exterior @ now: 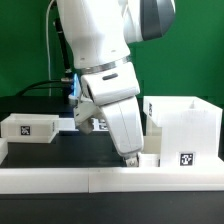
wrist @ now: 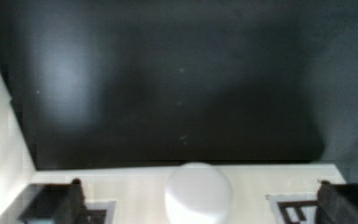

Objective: Assemble drawer

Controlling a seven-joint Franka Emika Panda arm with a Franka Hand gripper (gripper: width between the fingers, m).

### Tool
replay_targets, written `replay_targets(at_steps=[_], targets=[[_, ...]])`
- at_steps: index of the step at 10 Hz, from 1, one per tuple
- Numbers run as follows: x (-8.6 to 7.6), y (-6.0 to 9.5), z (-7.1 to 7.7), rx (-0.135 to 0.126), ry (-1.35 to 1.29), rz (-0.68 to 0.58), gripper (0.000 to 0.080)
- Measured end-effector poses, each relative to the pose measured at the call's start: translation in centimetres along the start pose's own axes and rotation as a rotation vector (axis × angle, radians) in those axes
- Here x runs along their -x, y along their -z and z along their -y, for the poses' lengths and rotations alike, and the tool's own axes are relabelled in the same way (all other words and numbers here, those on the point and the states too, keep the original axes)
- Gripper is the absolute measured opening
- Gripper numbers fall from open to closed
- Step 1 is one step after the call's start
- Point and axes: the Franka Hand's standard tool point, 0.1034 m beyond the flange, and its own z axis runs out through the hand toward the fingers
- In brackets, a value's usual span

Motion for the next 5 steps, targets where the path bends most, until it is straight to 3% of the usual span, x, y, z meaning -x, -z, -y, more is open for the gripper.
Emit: replay_targets(at_steps=[2, 5], targets=[[-0.3, -0.3, 0.2, -0.004, 0.003, -0.002, 0.0649], [-2.1, -1.0, 0.2, -0.015, 0.024, -0.013, 0.0649]])
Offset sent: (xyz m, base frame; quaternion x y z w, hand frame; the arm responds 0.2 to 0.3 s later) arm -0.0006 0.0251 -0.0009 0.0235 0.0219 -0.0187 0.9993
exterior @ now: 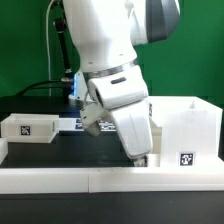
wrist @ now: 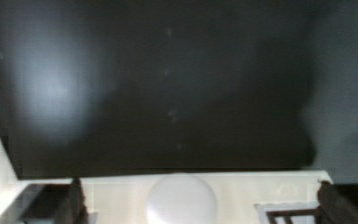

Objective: Assemble drawer

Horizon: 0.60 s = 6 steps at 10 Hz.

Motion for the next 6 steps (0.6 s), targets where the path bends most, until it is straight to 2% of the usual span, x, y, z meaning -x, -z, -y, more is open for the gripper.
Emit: replay_targets(at_steps=[1, 3, 4, 6], targets=[[-0.5, 0.0, -0.1, 0.001, -0.008, 0.003, 0.0649], [-0.4, -0.1, -0.1, -0.005, -0.020, 0.038, 0.0649], [0.1, 0.0, -0.1, -0.006, -0.016, 0.038, 0.0649], [2.5, 0.9, -0.1, -0.019, -0.008, 0.046, 0.0649]])
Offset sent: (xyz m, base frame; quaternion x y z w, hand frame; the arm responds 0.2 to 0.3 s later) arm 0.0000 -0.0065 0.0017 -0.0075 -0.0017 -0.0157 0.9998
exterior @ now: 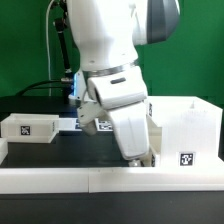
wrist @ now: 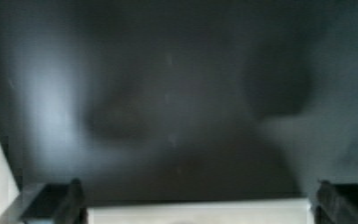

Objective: Assemble drawer

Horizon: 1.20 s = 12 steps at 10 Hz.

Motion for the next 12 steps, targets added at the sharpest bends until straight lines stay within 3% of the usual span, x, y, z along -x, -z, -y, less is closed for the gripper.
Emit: replay_targets(at_steps=[1, 2, 3, 5, 6, 8, 9, 12], targets=[[0.9, 0.4, -0.1, 0.003, -0.007, 0.002, 0.0649], [2.1, 1.3, 0.1, 0.030, -0.029, 0.016, 0.0649], [3.8, 2.2, 1.3, 0.051, -0.053, 0.036, 0.0649], [6.5, 3.2, 4.8, 0.067, -0.118, 0.049, 0.0649], [7.4, 3.6, 6.5, 0.069, -0.154, 0.054, 0.0649], [9.2, 4.3, 8.6, 0.103, -0.193, 0.074, 0.0649], [9.7, 5.2, 9.0, 0.100, -0.204, 0.079, 0.0649], [9.7, 5.1, 9.0, 0.100, -0.217, 0.078, 0.0649]])
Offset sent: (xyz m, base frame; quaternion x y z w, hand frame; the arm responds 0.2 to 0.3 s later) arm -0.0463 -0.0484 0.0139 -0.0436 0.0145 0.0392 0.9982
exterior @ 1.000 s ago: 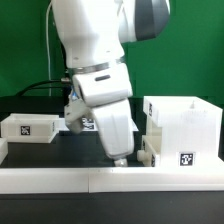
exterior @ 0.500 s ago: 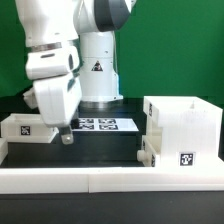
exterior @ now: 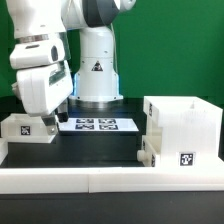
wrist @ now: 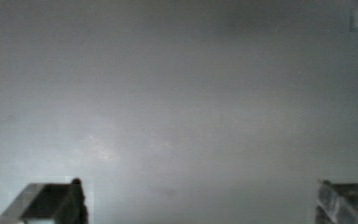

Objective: Assemble drawer

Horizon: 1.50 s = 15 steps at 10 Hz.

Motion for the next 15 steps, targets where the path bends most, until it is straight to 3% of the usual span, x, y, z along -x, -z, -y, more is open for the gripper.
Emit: replay_targets(at_steps=[4, 8, 9, 15], targets=[[-0.1, 0.0, 0.0, -0.001, -0.340, -0.006, 0.0649], [2.9, 1.6, 3.8, 0.037, -0.666, 0.021, 0.0649], [3.4, 1.9, 4.7, 0.032, -0.762, 0.017, 0.0649], [2.8, 1.6, 4.5, 0.033, -1.128, 0.000, 0.0649]])
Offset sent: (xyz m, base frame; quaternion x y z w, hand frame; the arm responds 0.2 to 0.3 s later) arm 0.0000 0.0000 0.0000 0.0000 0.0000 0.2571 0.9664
